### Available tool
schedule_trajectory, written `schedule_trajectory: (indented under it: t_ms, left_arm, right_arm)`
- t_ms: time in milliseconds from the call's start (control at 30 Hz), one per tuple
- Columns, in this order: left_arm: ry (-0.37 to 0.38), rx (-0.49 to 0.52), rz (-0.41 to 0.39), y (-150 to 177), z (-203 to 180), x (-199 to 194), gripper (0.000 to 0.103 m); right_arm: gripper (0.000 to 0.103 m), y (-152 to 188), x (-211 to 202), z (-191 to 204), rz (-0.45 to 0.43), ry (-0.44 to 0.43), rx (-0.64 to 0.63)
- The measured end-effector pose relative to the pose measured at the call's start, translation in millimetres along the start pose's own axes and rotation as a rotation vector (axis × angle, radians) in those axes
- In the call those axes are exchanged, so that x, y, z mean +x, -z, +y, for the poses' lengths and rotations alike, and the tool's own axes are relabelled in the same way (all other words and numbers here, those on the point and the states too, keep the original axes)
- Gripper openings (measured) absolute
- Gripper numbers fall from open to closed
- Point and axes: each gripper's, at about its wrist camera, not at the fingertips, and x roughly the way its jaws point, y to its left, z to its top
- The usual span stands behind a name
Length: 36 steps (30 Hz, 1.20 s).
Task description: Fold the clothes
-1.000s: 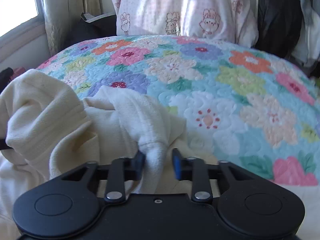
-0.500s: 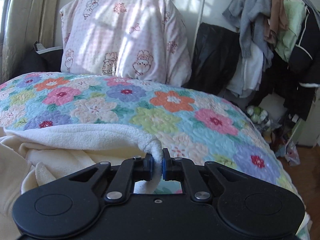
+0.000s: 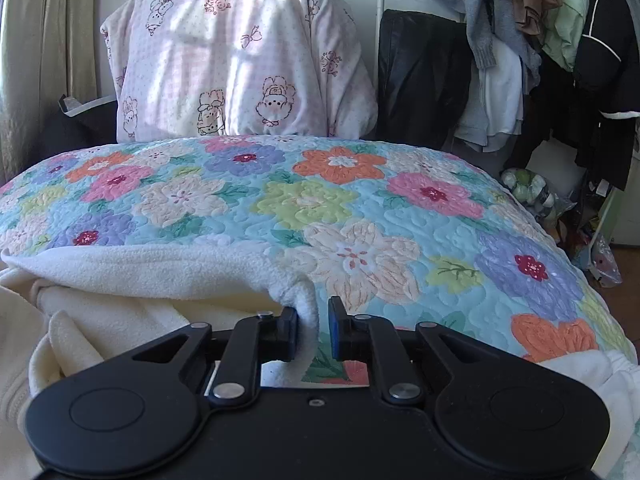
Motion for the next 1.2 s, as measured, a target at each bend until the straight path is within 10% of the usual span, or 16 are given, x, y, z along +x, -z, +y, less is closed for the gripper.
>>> schedule_trajectory:
  t_ms: [67, 267, 700, 1000, 1100, 1200]
  left_arm:
    - [-0.083, 0.032, 0.131, 11, -5, 5, 0.065]
    - [-0.316, 0.123, 0.123, 35, -8, -4, 0.065]
    - [-0.217, 0.025, -0.179, 25, -39, -97, 0.064]
    - [-0.352, 0.077, 0.064, 20, -87, 34, 0.074]
    - [-0.400, 0.201, 0.086, 37, -87, 66, 0.088]
    - [-0.390, 0.178, -0.002, 51, -77, 54, 0.071]
  right_arm:
    - [0.019, 4, 1, -1, 0.015, 0.007, -0.015]
    - [0.036, 7, -1, 0, 0.035, 0.049, -0.068]
    - [0.043, 15, -1, -22, 0.064, -0.046, 0.074]
    - [0.047, 24, 1, -65, 0.100, -0.286, 0.602]
    - [0.048, 26, -1, -54, 0.114, -0.294, 0.534]
    - [0.055, 28, -2, -43, 0.128, -0.320, 0.448]
